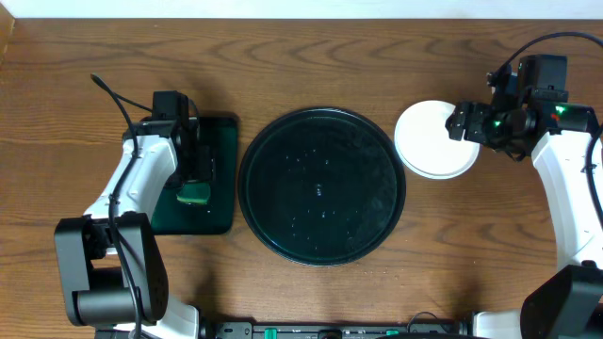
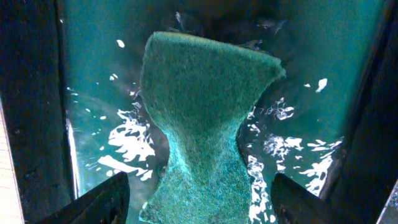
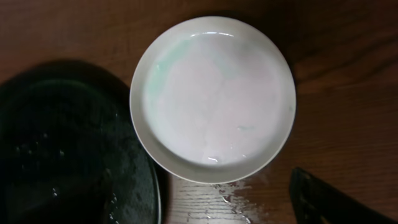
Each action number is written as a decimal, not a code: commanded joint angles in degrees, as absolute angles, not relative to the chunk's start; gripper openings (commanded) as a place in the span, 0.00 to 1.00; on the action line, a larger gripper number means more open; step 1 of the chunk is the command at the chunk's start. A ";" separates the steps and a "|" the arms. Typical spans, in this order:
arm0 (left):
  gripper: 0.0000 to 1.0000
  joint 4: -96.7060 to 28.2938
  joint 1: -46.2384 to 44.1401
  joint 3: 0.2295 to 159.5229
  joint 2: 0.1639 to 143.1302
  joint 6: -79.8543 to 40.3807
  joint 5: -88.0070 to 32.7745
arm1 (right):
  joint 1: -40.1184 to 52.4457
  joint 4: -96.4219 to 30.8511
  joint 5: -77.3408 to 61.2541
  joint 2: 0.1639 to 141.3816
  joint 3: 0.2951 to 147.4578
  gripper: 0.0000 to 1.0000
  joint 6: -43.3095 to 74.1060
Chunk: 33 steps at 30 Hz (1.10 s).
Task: Clean dirty plates on tray and stack at the side
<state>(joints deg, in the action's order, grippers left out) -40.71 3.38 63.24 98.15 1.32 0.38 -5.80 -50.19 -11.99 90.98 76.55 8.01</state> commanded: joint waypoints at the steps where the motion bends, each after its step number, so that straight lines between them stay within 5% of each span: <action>1: 0.73 -44.97 3.62 66.61 96.07 1.48 1.10 | -5.52 -51.24 -11.88 90.63 77.32 0.92 6.20; 13: 0.74 -51.64 3.57 74.96 72.71 1.48 1.08 | -3.09 -54.70 -12.27 80.73 78.02 0.99 0.51; 33: 0.74 -51.83 3.57 74.87 70.74 1.48 1.08 | -3.01 -60.49 -7.31 42.04 78.00 0.99 -5.78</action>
<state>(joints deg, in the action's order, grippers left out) -51.68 3.38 74.87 71.09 1.34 0.40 -3.31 -59.90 -10.46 44.91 77.25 -0.99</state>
